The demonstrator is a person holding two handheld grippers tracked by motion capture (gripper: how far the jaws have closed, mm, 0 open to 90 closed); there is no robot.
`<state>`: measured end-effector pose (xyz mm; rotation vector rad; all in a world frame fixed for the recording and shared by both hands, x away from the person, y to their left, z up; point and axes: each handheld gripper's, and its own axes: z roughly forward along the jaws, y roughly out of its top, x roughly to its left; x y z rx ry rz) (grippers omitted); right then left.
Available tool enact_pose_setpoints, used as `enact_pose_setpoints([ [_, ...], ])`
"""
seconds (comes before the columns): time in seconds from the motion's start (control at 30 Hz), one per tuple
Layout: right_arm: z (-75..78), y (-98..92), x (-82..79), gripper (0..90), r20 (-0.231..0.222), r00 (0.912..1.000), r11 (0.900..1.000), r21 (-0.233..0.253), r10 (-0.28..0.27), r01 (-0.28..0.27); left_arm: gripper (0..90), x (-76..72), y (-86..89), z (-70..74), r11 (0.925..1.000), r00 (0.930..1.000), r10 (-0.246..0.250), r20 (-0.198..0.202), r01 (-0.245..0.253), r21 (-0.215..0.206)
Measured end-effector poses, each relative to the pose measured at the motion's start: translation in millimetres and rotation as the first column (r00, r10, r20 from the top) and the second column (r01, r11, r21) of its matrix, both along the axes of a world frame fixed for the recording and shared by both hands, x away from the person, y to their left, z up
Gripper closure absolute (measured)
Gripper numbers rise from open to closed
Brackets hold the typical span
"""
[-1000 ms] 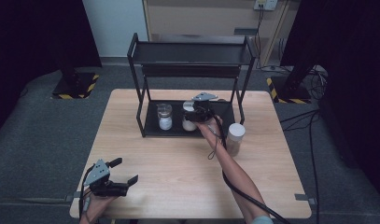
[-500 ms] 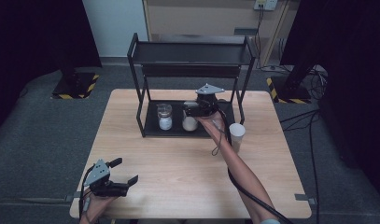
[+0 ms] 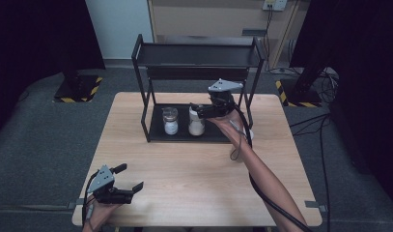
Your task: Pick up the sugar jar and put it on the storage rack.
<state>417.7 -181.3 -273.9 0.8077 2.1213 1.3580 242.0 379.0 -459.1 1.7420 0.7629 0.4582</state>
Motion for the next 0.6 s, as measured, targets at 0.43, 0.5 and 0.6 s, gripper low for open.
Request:
enact_pose_setpoints([
  [0.43, 23.0, -45.9, -43.3, 11.7, 0.047, 0.9987, 1.000, -0.001, 0.019, -0.019, 2.9, 0.4, -0.4, -0.1, 1.0000, 1.0000, -0.003, 0.001, 0.003, 0.000],
  [0.5, 22.2, -53.5, -51.5, 11.7, 0.053, 0.9983, 1.000, 0.008, 0.023, -0.023, 2.9, 0.4, -0.8, -0.1, 1.0000, 1.0000, -0.004, 0.002, 0.004, 0.000],
  [0.6, 19.9, -63.5, -62.9, 11.7, 0.063, 0.9977, 0.999, 0.015, 0.027, -0.028, 2.9, 0.7, -0.8, -0.2, 1.0000, 1.0000, -0.004, 0.001, 0.005, -0.002],
])
